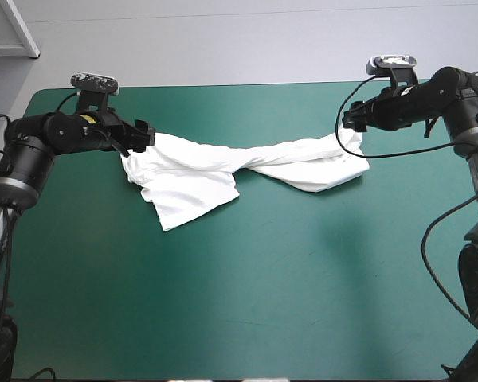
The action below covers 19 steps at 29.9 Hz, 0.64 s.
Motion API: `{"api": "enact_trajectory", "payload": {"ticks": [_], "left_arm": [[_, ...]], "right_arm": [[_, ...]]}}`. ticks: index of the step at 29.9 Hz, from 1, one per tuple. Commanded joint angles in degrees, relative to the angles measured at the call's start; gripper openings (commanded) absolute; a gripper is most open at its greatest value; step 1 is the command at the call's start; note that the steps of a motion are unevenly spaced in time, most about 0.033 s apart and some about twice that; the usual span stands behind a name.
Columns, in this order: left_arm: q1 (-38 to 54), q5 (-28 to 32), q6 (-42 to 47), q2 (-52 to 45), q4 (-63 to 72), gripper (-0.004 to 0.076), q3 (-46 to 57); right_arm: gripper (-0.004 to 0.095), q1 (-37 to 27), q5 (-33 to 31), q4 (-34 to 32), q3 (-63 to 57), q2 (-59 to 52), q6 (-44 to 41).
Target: Fold the cloth
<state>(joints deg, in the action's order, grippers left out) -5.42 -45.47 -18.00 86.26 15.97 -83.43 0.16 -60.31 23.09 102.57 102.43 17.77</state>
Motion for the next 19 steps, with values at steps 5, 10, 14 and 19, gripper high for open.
{"api": "enact_trajectory", "payload": {"ticks": [5, 10, 14, 19], "left_arm": [[-0.7, -8.6, 3.4, -7.8, 3.7, 0.0599, 5.2], [-3.6, -6.5, 4.0, -8.2, 3.7, 0.0599, 12.3], [-7.4, 1.3, 5.3, -8.1, 3.5, 0.0598, 19.3], [-11.1, 10.5, 12.7, -6.0, -3.8, 0.0598, 24.6]], "right_arm": [[0.0671, -0.6, -7.0, -7.7, -5.8, -4.4, -6.4], [0.0671, -0.6, -4.8, -7.7, -11.1, -5.3, -5.6], [0.0671, -0.6, -4.3, -7.7, -11.8, -5.3, -5.6], [0.0671, -0.6, -4.2, -7.7, -11.8, -6.0, -5.5]]}}
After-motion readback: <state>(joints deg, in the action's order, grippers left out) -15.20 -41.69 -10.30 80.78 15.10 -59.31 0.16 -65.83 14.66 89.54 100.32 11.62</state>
